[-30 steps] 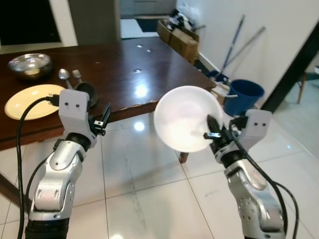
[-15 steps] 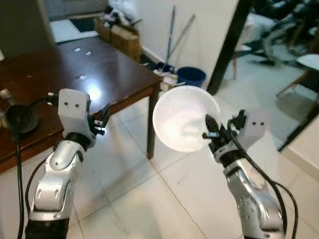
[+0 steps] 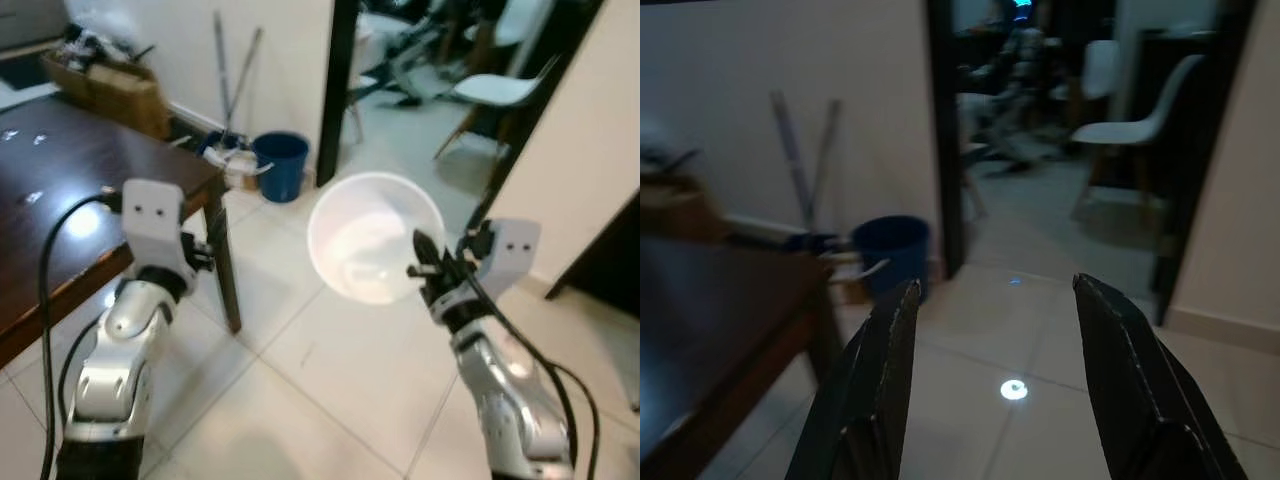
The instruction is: Setting the table
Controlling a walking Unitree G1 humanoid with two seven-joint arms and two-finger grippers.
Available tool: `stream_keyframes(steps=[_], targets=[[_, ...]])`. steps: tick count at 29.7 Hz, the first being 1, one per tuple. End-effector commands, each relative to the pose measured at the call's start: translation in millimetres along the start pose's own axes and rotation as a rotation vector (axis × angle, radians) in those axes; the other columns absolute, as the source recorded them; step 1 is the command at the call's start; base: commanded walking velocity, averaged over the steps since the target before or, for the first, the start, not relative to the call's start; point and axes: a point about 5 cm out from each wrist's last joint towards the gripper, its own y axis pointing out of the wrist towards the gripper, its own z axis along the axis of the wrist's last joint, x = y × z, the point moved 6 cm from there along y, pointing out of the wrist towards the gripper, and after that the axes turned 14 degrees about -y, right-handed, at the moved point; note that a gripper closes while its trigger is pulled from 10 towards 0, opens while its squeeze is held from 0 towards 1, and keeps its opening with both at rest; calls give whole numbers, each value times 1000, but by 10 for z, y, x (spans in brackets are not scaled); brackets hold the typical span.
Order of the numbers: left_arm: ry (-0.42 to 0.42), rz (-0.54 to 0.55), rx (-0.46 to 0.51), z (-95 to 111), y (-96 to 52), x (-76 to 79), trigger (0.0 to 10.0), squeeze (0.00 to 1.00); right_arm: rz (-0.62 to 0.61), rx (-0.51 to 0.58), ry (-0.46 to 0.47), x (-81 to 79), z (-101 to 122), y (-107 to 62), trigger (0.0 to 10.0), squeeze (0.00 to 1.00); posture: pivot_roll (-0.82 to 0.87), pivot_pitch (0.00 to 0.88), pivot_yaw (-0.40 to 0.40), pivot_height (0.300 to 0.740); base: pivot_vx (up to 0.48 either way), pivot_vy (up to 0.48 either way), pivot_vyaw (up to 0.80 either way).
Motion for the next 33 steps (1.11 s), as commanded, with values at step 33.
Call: stream_keyframes(steps=[33], targets=[[-8, -7, -21, -51, -3, 22, 10000, 0, -6, -16, 16, -12, -47, -27, 10000, 0, -44, 0, 50, 740, 0, 0, -800]])
